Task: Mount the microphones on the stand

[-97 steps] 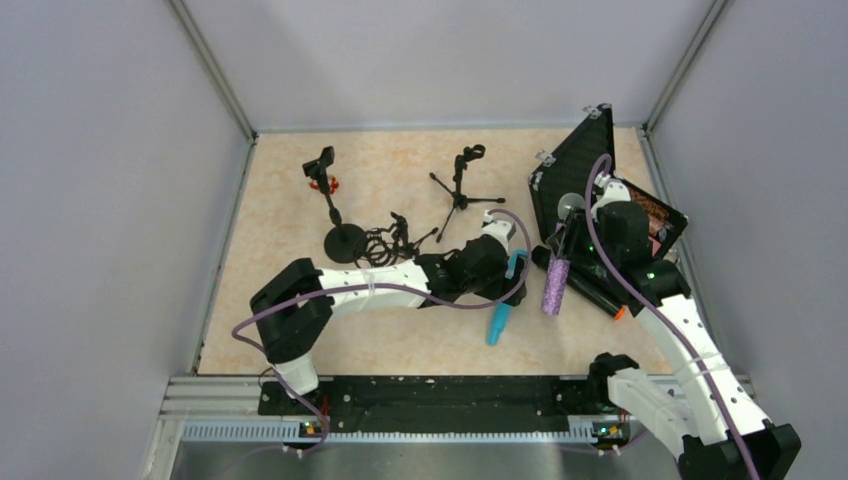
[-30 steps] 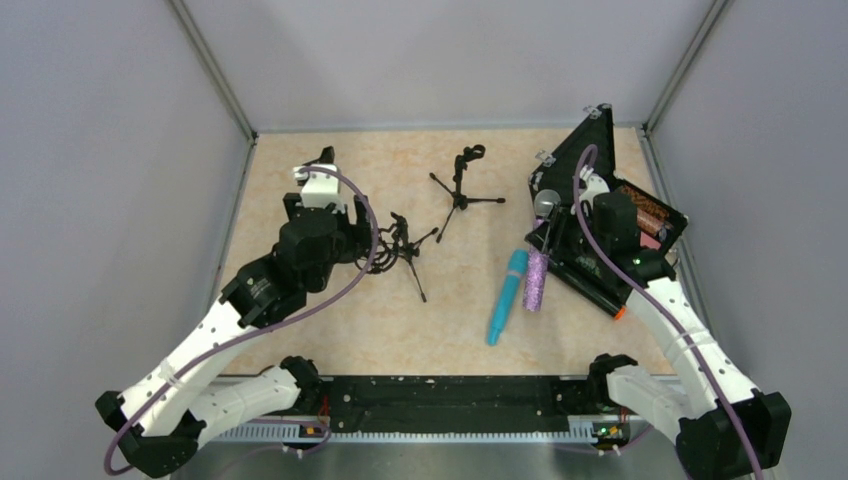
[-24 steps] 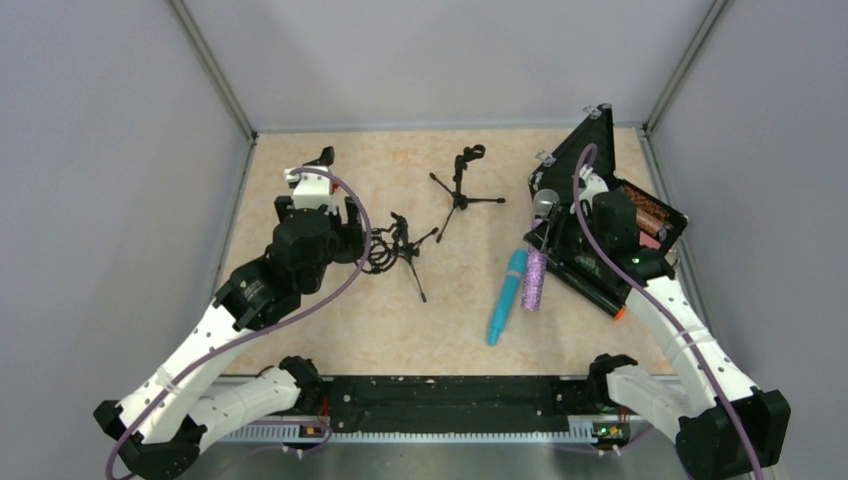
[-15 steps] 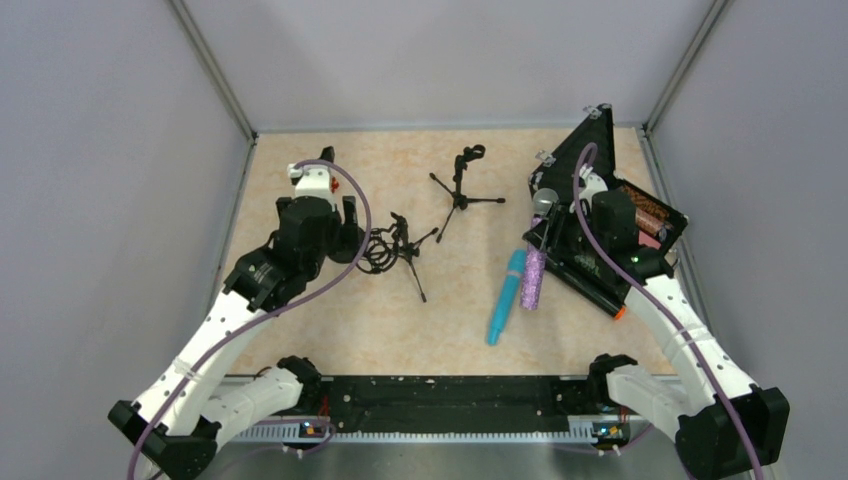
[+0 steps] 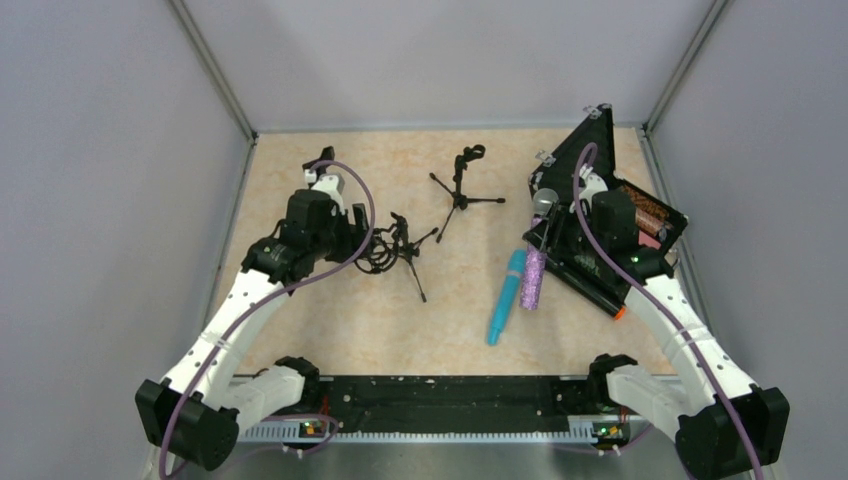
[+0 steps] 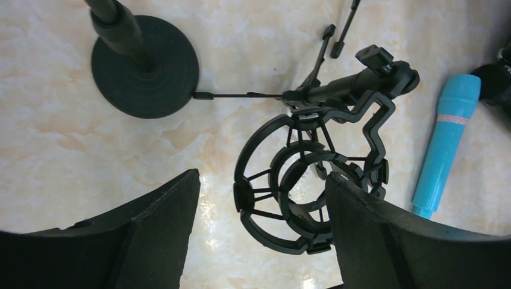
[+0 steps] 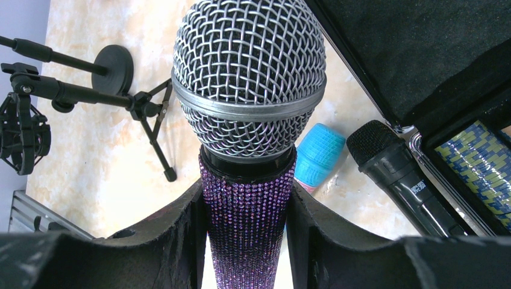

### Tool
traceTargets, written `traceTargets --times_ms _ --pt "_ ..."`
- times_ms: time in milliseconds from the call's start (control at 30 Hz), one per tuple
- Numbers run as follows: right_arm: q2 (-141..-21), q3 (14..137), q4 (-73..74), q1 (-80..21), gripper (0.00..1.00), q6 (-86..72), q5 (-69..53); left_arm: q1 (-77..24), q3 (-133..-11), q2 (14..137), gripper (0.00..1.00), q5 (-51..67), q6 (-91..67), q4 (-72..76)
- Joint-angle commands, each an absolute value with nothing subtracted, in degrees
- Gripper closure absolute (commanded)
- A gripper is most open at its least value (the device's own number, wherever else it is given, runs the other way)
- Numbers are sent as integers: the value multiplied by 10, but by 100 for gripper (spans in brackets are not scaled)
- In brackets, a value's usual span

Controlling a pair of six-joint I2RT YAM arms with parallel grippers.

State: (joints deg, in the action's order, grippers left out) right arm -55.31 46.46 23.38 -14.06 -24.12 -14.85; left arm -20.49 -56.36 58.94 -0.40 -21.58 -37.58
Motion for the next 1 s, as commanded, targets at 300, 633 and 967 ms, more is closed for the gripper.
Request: traceTargets --times_ms 300,633,967 --pt "-557 483 203 -135 100 -247 -153 -201 -529 608 27 79 -226 -319" --pt "-555 481 203 -135 100 -246 -152 -201 -526 631 34 149 -234 -300" --pt "-555 478 203 -134 100 -246 -151 -201 -525 646 42 210 -254 -263"
